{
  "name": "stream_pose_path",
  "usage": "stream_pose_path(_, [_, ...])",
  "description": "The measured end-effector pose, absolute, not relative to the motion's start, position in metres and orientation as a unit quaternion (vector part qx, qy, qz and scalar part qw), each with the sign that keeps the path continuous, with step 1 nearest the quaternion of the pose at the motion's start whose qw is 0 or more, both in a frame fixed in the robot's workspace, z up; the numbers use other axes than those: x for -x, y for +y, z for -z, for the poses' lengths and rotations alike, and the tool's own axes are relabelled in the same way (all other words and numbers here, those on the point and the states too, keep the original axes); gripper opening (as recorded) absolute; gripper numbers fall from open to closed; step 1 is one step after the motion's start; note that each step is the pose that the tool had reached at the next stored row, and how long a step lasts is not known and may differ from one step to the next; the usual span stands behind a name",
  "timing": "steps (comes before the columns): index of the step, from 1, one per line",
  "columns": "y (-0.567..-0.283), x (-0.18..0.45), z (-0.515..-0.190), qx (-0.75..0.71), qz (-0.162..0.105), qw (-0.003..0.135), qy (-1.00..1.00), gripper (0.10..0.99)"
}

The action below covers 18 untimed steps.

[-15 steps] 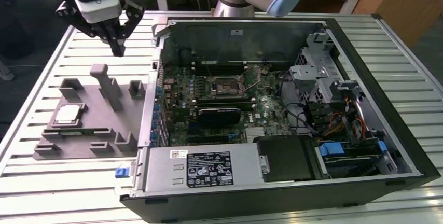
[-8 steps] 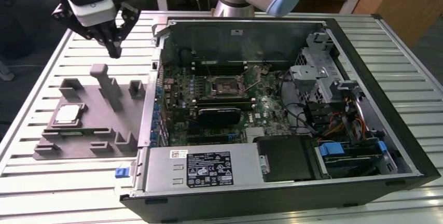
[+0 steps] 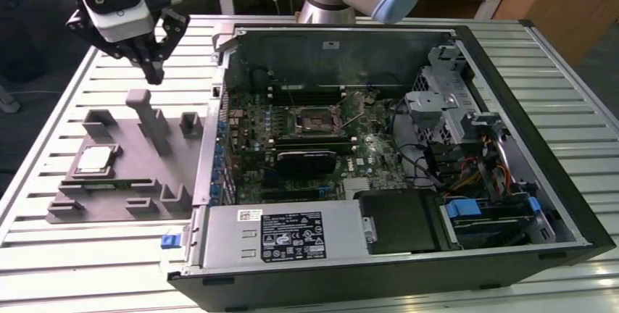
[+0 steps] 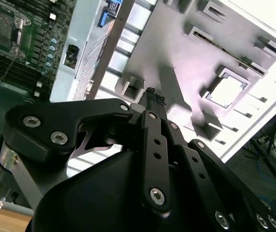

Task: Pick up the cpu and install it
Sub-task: 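Reach for the cpu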

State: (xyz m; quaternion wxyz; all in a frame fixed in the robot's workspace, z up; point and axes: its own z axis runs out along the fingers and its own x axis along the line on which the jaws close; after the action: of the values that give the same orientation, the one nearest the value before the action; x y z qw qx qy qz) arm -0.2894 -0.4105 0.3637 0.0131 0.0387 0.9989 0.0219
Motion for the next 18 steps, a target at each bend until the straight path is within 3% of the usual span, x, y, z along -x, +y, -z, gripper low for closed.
stream_pose_path(18, [-0.411,0.316,-0.351,-0.039,-0.022,0.013,0.999,0.106])
